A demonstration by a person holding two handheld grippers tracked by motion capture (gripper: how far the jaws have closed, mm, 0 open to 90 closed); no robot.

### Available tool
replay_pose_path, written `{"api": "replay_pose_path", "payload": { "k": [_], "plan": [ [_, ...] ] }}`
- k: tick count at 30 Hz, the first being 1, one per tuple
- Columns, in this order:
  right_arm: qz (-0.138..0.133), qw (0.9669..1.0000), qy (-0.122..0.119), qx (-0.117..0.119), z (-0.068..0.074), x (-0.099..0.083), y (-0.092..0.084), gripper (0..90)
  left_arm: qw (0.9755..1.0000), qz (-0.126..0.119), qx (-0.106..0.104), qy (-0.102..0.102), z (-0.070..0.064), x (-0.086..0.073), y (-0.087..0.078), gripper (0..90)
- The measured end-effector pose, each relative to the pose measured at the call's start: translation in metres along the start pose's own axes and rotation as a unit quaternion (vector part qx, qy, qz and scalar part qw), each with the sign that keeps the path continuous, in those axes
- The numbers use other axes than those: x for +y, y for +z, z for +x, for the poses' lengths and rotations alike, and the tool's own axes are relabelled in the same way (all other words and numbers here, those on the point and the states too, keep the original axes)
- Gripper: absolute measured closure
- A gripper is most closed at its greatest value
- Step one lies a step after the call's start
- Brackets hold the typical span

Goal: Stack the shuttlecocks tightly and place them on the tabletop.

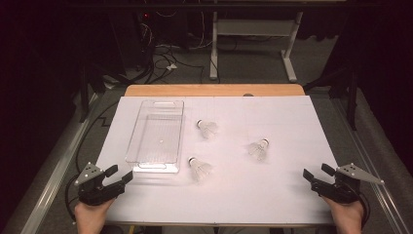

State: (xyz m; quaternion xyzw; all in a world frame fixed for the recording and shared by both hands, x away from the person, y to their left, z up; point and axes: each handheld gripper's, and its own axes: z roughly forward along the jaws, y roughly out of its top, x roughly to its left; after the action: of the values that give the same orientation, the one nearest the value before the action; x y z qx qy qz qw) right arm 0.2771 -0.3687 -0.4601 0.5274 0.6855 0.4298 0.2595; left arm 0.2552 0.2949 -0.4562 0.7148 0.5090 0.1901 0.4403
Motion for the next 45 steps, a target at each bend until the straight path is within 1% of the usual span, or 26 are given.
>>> {"api": "replay_pose_path", "payload": {
  "k": [7,16,19,21,26,29,35,39,45],
  "plan": [
    [-0.001,1.0000,0.000,0.002,0.000,0.000,0.000,24.2,1.0000,-0.001,-0.001,-0.004,0.000,0.000,-0.001,34.6],
    [-0.001,1.0000,0.002,0.005,0.000,0.000,0.000,24.2,1.0000,0.006,0.001,-0.001,-0.002,0.000,0.000,34.8],
    [0.002,1.0000,-0.006,0.005,0.002,0.001,0.001,24.2,1.0000,0.008,0.002,-0.003,-0.002,0.000,-0.001,34.8],
    [0.002,1.0000,-0.008,0.005,0.002,0.001,0.001,24.2,0.9999,0.012,0.002,0.000,-0.003,0.000,-0.001,34.8],
    [0.001,1.0000,-0.002,0.008,0.002,0.000,0.001,24.3,0.9999,0.014,0.001,0.001,-0.007,0.000,-0.002,34.8],
    [0.003,0.9999,-0.005,0.010,0.002,0.000,0.001,24.5,0.9999,0.014,0.000,0.006,-0.010,0.003,-0.002,34.7],
    [0.004,0.9999,-0.001,0.014,0.002,0.001,0.002,24.2,0.9998,0.016,-0.007,0.012,-0.018,0.003,-0.001,34.7],
    [0.003,0.9999,-0.004,0.015,0.002,0.001,0.001,24.2,0.9997,0.015,-0.013,0.017,-0.023,0.004,0.000,34.7],
    [0.004,0.9999,-0.002,0.013,0.002,0.000,0.002,24.2,0.9993,0.014,-0.023,0.026,-0.031,0.005,0.001,34.8]
  ]
}}
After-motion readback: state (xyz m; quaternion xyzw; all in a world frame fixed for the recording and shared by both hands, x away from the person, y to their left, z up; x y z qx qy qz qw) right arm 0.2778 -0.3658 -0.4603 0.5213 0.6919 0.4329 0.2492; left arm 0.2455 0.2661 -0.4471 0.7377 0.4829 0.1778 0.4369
